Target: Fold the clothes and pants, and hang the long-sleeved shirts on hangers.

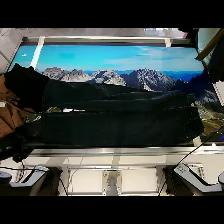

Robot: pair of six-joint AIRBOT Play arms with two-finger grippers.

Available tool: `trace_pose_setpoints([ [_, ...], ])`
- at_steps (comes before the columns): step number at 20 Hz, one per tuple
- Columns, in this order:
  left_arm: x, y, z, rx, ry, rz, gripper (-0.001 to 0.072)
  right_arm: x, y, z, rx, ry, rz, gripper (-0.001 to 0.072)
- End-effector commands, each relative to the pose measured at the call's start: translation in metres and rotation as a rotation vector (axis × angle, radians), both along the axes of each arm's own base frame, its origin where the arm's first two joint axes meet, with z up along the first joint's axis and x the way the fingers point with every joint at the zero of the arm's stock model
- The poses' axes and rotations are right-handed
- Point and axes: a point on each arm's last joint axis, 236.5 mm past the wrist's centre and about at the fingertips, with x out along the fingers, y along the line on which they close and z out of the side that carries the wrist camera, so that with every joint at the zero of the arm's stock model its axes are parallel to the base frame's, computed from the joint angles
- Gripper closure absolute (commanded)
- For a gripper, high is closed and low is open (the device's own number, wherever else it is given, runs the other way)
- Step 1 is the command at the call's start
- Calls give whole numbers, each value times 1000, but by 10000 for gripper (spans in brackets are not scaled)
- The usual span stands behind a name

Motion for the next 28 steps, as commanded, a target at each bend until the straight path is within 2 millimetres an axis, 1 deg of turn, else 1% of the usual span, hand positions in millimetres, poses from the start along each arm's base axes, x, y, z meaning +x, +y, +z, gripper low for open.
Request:
trace_pose_setpoints([
  [1, 11, -8, -17, 47, 11, -45, 170, -14, -4, 10, -74, 25, -10, 329],
  [2, 14, -7, -20, 69, 15, -47, 222, -14, -4, 11, -77, 24, -10, 328],
  [3, 17, -6, -21, 82, 13, -42, 238, -14, -3, 10, -74, 26, -9, 329],
  [6, 35, -6, -21, 101, -27, -29, 241, -16, 0, 9, -64, 36, -3, 329],
  [7, 39, -11, -24, 94, -24, -48, 282, -17, 1, 9, -59, 41, 0, 329],
  [8, 40, -17, -29, 82, -15, -73, 344, -18, 2, 8, -54, 46, 3, 329],
  [10, 45, -25, -37, 60, -3, -95, 365, -23, 6, 6, -42, 66, 12, 329],
  [11, 46, -26, -39, 53, -1, -94, 419, -27, 6, 6, -40, 74, 9, 328],
  [12, 47, -26, -39, 49, -2, -90, 555, -31, 4, 8, -41, 72, -9, 329],
  [13, 47, -26, -39, 52, -3, -90, 670, -38, -3, 12, -48, 62, -44, 329],
  [14, 47, -26, -38, 53, -6, -89, 692, -47, -11, 16, -57, 49, -86, 329],
  [16, 48, -25, -36, 59, -11, -89, 692, -69, -25, 19, -50, 49, -173, 329],
  [17, 49, -24, -35, 64, -14, -89, 692, -84, -28, 11, -13, 67, -224, 329],
  [18, 49, -24, -33, 69, -20, -91, 692, -99, -26, -4, 42, 92, -262, 329],
  [19, 50, -24, -30, 72, -26, -93, 692, -113, -20, -25, 118, 113, -305, 329],
  [20, 52, -25, -26, 73, -37, -93, 692, -122, -10, -48, 192, 118, -330, 329],
  [21, 53, -25, -22, 77, -50, -91, 692, -129, 1, -70, 266, 114, -337, 329],
  [22, 57, -24, -17, 84, -68, -82, 692, -134, 9, -91, 329, 105, -360, 328],
  [23, 60, -23, -13, 92, -84, -74, 692, -137, 11, -107, 371, 91, -396, 294],
  [24, 63, -22, -8, 97, -102, -64, 692, -139, 9, -120, 398, 74, -441, 196],
  [25, 66, -21, -4, 105, -116, -58, 692, -135, 5, -128, 408, 47, -475, 188],
  [28, 68, -18, 0, 130, -132, -67, 692, -106, 3, -138, 467, -95, -457, 195],
])
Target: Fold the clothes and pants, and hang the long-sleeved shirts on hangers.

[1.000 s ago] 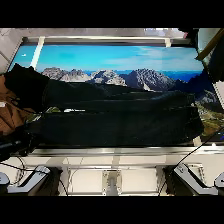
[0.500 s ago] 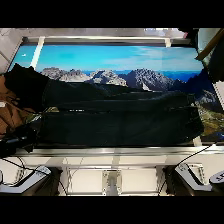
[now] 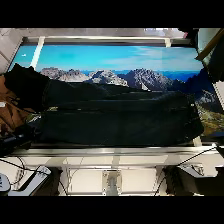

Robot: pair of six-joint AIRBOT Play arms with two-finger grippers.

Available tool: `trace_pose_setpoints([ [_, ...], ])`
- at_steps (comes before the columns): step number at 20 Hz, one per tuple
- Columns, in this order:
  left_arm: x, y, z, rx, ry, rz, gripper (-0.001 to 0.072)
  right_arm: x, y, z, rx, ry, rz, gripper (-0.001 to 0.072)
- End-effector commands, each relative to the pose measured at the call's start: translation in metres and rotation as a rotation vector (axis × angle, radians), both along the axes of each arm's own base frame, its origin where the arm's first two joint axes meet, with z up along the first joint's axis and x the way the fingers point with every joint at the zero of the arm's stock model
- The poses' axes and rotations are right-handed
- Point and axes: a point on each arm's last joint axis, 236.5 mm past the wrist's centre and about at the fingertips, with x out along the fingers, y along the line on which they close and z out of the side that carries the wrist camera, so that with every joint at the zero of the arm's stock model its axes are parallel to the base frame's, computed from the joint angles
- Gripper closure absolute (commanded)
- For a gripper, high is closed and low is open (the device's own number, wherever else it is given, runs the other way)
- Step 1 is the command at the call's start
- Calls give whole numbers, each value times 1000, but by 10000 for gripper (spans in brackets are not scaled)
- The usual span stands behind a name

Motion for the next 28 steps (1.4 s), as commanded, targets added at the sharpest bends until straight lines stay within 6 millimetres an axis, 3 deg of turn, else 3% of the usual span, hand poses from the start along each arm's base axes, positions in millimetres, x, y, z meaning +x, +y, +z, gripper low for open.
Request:
trace_pose_setpoints([
  [1, 5, 2, 7, 17, -30, 1, 692, 22, -1, -21, 65, -141, -64, 225],
  [7, 5, 2, 7, 16, -31, 2, 692, 52, 22, -66, 158, -105, 66, 228],
  [12, 5, 2, 7, 18, -31, 2, 692, 75, 27, -82, 103, -64, 130, 230],
  [15, 6, 5, 7, 29, -32, 10, 692, 82, 29, -84, 84, -58, 152, 343],
  [16, 6, 6, 7, 31, -32, 11, 693, 83, 30, -83, 84, -58, 155, 425],
  [17, 6, 7, 7, 33, -33, 13, 692, 84, 30, -82, 87, -64, 153, 596],
  [18, 7, 8, 8, 42, -38, 6, 693, 85, 31, -80, 90, -71, 158, 660],
  [21, 10, 21, 33, 122, -45, -81, 694, 88, 33, -53, 87, -109, 216, 659],
  [25, -7, 52, 90, 328, 27, -247, 694, 66, 25, 28, -14, -119, 354, 660],
  [28, 4, 66, 143, 438, -34, -212, 694, 53, 11, 83, -129, -108, 296, 661],
])
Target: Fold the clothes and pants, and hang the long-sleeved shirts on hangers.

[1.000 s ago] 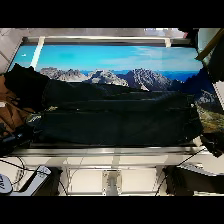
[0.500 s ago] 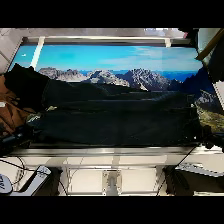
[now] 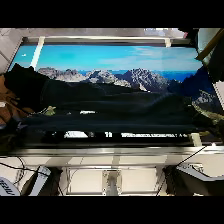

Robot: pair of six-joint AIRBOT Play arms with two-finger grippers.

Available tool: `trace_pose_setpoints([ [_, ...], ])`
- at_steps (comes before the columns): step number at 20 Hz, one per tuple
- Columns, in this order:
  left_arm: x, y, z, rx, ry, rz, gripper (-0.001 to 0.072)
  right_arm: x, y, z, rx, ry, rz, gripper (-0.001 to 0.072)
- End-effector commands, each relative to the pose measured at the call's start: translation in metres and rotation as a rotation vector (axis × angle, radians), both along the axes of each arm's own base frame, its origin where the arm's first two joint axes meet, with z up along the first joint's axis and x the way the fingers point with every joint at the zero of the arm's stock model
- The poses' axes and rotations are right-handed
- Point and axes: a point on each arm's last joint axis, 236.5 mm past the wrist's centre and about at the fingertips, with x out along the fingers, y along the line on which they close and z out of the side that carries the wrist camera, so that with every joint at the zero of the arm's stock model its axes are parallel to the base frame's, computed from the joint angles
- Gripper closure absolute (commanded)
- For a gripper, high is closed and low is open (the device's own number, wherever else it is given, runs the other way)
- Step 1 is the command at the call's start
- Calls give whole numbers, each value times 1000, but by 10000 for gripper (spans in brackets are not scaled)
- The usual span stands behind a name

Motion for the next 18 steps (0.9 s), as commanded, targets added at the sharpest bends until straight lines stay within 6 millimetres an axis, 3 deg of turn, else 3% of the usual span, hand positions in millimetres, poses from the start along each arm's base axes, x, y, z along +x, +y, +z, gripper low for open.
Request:
trace_pose_setpoints([
  [1, 0, 17, 54, 146, -23, -12, 694, -17, -1, 60, -107, 15, -13, 661],
  [4, 30, 8, 95, 225, -106, -81, 695, 2, 9, 85, -134, 2, -14, 662],
  [6, 71, 10, 120, 307, -195, -76, 696, 31, 15, 89, -168, -20, 14, 663],
  [8, 113, 24, 125, 396, -189, -52, 696, 68, 12, 86, -197, -50, -21, 663],
  [10, 154, 27, 106, 430, -104, -92, 696, 103, 13, 74, -179, -67, -55, 663],
  [13, 214, 7, 66, 418, -26, -155, 696, 147, 38, 35, -136, -38, 16, 662],
  [16, 239, 3, 24, 417, 88, -162, 696, 179, 50, -9, -100, 5, 21, 662],
  [18, 250, 2, 7, 401, 117, -167, 696, 192, 47, -33, -88, 25, -20, 662],
])
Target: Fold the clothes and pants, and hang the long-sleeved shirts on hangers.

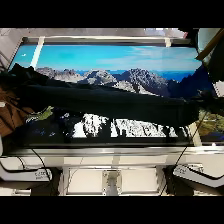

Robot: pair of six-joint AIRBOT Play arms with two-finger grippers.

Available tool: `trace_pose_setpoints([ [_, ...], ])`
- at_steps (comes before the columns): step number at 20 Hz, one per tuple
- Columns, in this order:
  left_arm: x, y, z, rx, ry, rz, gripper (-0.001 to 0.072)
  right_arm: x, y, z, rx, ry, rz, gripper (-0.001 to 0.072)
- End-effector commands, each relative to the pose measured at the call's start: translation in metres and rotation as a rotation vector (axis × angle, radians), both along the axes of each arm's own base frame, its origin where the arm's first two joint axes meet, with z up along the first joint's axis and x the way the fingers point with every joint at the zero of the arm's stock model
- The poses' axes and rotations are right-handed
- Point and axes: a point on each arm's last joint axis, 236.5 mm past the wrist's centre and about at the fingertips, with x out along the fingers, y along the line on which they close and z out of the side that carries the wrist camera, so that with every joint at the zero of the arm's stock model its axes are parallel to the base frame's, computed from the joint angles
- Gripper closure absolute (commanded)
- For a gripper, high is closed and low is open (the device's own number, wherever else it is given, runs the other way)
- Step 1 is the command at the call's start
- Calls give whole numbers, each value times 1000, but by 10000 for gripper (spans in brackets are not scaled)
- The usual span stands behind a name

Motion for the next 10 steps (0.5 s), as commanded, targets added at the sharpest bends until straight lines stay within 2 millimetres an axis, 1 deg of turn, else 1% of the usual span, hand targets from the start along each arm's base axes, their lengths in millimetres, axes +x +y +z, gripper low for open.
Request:
trace_pose_setpoints([
  [1, 26, -6, -38, -1, 78, 27, 695, 32, 2, -42, 17, 20, -67, 661],
  [3, 39, -7, -44, -1, 59, 21, 695, 41, -7, -53, 13, 13, -121, 661],
  [6, 66, -2, -38, -16, -63, 86, 695, 53, -29, -57, 1, -22, -238, 662],
  [7, 73, -1, -38, -27, -93, 103, 695, 56, -32, -58, -4, -34, -251, 662],
  [9, 85, -15, -42, -76, -124, 87, 691, 60, -32, -62, -14, -40, -256, 660],
  [10, 91, -23, -43, -86, -140, 67, 672, 63, -32, -63, -23, -44, -255, 660],
])
